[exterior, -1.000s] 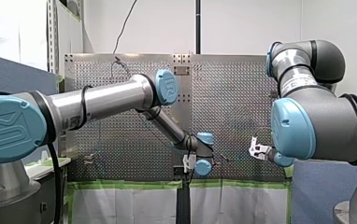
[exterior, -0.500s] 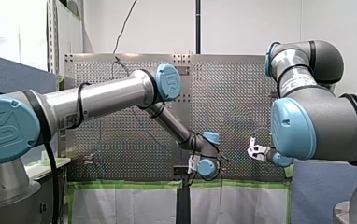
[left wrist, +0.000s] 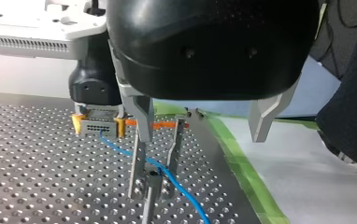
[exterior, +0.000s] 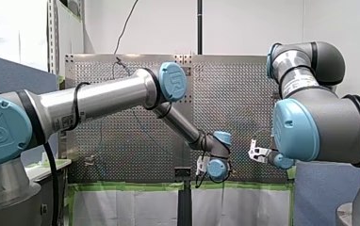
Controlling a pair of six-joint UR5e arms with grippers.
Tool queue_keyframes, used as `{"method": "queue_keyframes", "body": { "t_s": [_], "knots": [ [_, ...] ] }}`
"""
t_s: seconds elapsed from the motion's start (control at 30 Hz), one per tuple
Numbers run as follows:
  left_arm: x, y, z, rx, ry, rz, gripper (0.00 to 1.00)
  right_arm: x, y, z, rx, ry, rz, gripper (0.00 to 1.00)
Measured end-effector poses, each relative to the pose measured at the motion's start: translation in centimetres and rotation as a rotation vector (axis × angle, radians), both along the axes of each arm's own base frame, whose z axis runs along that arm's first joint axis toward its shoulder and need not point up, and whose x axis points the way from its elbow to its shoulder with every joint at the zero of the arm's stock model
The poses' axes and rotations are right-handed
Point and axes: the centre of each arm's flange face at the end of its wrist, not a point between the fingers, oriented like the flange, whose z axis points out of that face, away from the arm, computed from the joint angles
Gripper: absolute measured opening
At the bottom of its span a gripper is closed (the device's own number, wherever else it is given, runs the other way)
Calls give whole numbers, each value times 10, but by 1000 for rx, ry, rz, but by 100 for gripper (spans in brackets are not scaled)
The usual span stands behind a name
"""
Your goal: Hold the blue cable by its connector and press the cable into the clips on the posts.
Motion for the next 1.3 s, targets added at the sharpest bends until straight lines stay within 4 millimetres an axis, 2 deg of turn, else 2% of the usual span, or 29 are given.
{"method": "queue_keyframes", "body": {
  "t_s": [0.67, 1.3],
  "knots": [
    [-15, -17, 2, -98, -43, -3, 100, 4, 2, -3, 2, 0, 6, 2],
    [-16, -18, 2, -110, -39, -3, 100, 4, 2, -5, 5, -4, 6, 2]
  ]
}}
